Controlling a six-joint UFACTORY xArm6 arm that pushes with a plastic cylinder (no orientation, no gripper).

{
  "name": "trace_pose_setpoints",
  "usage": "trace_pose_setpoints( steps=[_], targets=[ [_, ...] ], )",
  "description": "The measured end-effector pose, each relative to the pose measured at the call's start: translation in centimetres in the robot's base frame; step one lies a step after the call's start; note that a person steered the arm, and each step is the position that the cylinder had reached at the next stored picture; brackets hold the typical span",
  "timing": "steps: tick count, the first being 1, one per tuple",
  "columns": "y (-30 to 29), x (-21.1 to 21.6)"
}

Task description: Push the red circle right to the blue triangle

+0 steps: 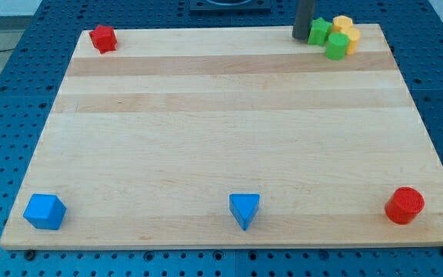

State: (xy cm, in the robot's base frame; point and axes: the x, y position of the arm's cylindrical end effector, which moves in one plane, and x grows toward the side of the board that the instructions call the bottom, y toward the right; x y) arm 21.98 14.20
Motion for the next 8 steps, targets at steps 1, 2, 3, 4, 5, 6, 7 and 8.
trace_pose_setpoints(
  steps=[1,2,3,4,5,6,7,8],
  targets=[
    [0.9,0.0],
    [1.3,0.0],
    [0.8,0.2],
    [-2.0,5.0],
    [-3.0,11.0],
    [-2.4,15.3],
    [0.3,20.9],
    [6.5,24.2]
  ],
)
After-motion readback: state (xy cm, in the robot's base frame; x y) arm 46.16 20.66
